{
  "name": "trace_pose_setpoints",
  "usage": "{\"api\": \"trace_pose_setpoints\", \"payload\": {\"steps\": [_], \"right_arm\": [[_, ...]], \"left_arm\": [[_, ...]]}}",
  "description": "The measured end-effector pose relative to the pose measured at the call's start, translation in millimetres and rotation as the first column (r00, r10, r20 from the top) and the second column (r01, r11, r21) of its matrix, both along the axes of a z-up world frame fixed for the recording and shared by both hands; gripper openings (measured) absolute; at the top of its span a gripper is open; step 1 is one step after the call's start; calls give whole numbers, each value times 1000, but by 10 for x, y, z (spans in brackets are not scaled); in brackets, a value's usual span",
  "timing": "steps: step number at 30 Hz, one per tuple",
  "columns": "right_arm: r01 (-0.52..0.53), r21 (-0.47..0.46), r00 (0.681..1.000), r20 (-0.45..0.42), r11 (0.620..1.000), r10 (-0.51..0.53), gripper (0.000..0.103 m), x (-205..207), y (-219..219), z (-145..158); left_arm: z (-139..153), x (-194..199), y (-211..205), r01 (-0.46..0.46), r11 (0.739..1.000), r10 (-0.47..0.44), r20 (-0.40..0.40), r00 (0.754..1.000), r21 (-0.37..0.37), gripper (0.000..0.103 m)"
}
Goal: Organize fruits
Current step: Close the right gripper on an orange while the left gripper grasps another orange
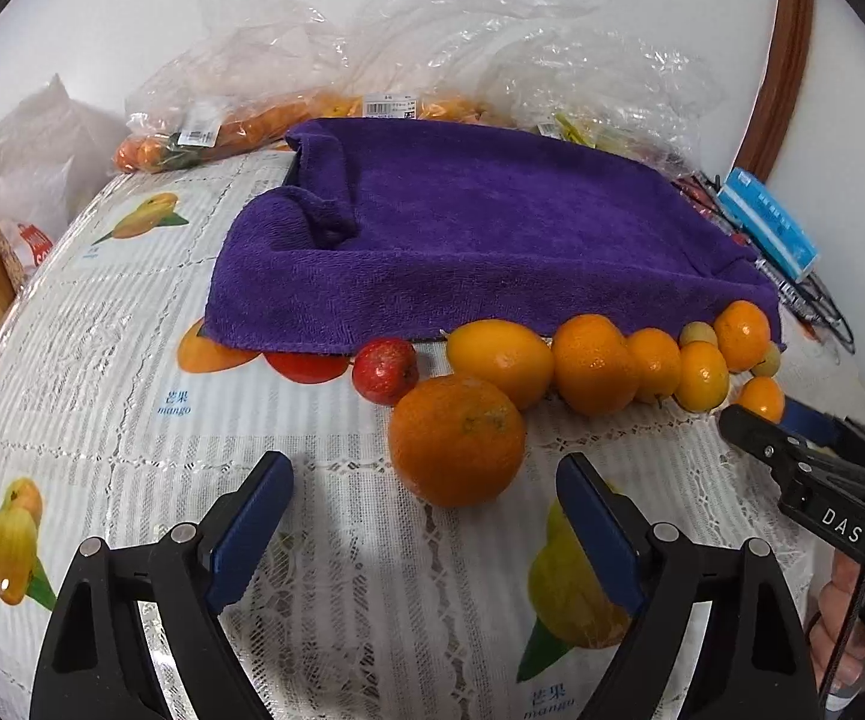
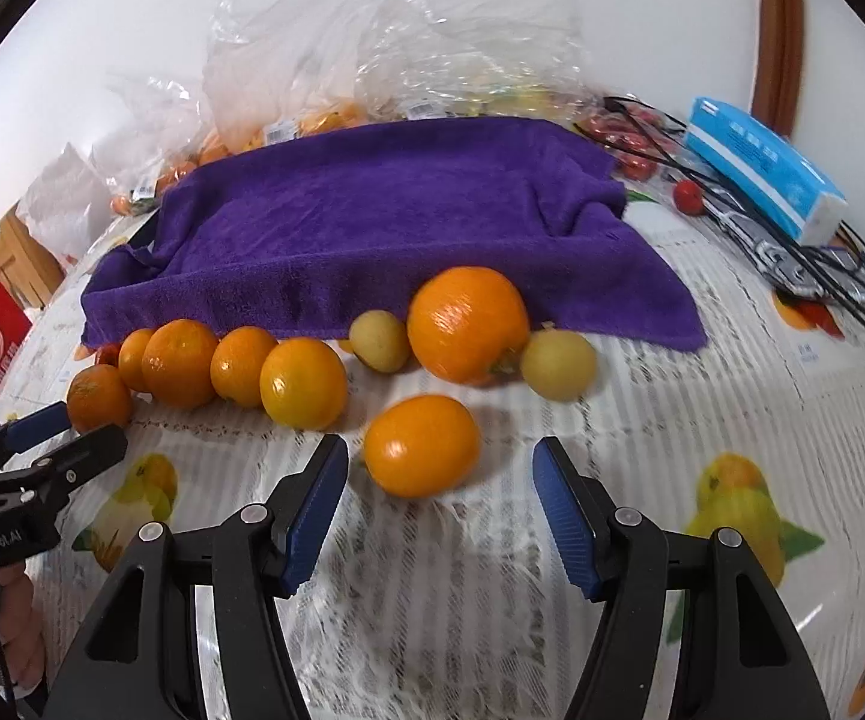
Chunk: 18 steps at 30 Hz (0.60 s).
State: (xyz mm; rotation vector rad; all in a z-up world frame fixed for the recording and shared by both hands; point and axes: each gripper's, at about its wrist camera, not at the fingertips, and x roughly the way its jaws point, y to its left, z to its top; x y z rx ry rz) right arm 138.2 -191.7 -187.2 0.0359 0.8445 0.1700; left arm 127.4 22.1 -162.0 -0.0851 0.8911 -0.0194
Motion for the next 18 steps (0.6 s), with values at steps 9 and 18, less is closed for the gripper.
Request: {"api": "trace_pose_setpoints", "payload": {"steps": [9,18], "right_arm": [[-2,-1,1000,5,1000,2,52,12,11,-5],[-39,33,999,15,999,39,39,-6,9,18]], "left_arm": [[9,33,-54,-3,1000,3,6,1000,27,70],[37,-17,59,25,995,-21,42,999,-100,41]]}}
